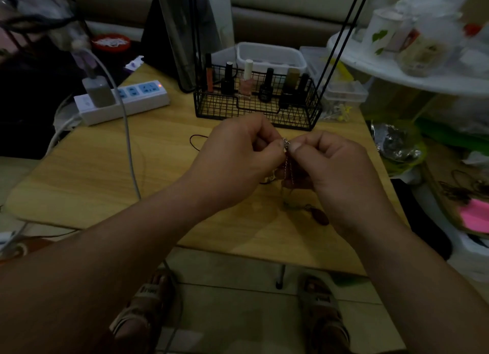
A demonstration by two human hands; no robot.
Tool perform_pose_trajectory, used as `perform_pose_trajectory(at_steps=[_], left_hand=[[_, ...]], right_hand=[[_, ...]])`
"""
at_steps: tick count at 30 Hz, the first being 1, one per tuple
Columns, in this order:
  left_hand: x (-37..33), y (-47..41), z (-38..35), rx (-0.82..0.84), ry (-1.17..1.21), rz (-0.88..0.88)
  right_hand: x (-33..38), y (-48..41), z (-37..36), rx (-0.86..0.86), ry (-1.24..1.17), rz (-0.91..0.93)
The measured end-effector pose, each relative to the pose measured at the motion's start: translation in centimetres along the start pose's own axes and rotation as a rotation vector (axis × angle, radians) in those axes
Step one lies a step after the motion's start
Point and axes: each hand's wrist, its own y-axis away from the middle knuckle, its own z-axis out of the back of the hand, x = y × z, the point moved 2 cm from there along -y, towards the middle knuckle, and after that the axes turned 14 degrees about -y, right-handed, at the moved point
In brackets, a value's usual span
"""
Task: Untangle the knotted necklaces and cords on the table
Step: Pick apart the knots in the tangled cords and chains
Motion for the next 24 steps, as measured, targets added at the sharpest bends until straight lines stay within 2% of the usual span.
perform_pose_trajectory(at_steps=[3,7,14,17,20,24], left_hand=[[0.0,0.1,-0.1,-0.001,-0.063,-0.049],[-0.5,0.5,-0.1,-0.050,-0.217,-0.124],[-0.3,0.4,0.0,0.027,-0.284,-0.062],[-0.2,0.2,0.3,0.089,-0.224,0.004],[0.0,-0.1,0.6,0.143,-0.044,0.097],[0.0,-0.3,0.9,0.110,0.032,0.114]], right_hand=[[-0.1,0.0,0.1,0.016,-0.007,-0.023],[-0.1,0.2,0.1,0.005,0.169,0.077],[-0.6,0.4,-0.1,0.069,0.497,0.308],[-0.6,0.3,-0.4,0.094,0.570,0.350],[-0.5,0.3,-0.5,0.073,0.426,0.271],[-0.2,0.4,-0.8,0.059,0.072,-0.013]])
